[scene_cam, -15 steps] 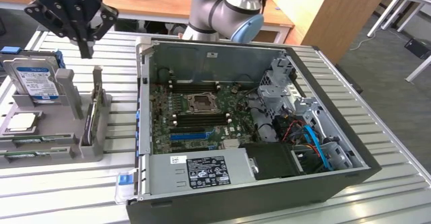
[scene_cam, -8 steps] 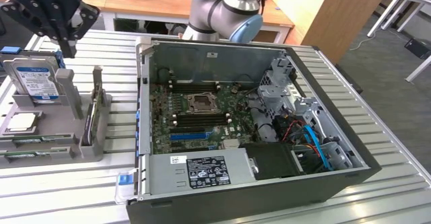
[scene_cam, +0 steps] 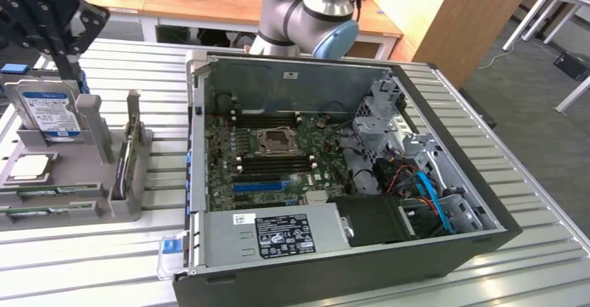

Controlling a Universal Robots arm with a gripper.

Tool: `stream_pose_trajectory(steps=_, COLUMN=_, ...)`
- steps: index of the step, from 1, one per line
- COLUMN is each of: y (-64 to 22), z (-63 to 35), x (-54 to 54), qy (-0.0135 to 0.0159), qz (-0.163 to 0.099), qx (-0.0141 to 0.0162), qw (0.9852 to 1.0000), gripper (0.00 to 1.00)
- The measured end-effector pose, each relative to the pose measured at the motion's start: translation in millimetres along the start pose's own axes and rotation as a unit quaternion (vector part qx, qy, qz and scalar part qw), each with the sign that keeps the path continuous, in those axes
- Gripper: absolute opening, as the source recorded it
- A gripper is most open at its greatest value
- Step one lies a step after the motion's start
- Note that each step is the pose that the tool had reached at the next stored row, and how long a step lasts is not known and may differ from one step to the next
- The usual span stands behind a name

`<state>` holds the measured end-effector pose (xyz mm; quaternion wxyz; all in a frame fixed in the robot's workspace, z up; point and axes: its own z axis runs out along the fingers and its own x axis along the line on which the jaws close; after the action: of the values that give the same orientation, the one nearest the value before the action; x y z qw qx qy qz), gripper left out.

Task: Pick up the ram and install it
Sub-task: 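Reach for the ram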

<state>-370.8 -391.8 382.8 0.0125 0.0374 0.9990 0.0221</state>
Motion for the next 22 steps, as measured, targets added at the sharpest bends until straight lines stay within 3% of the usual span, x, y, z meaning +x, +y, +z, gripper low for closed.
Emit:
stream_pose_trajectory(steps=6, y=-1.2, z=0.7, x=18.0, qy=0.0, qz=0.0, qx=0.0, qw=1.0, gripper=0.1)
stream_pose_trajectory(steps=14, y=-2.1, z=1.0, x=30.3, qy=0.0, qz=0.0, qx=0.0, qw=1.0, gripper=0.1)
stream_pose_trajectory(steps=22, y=-5.8, z=0.9, x=31.1, qy=0.0, qz=0.0, qx=0.0, qw=1.0, gripper=0.1)
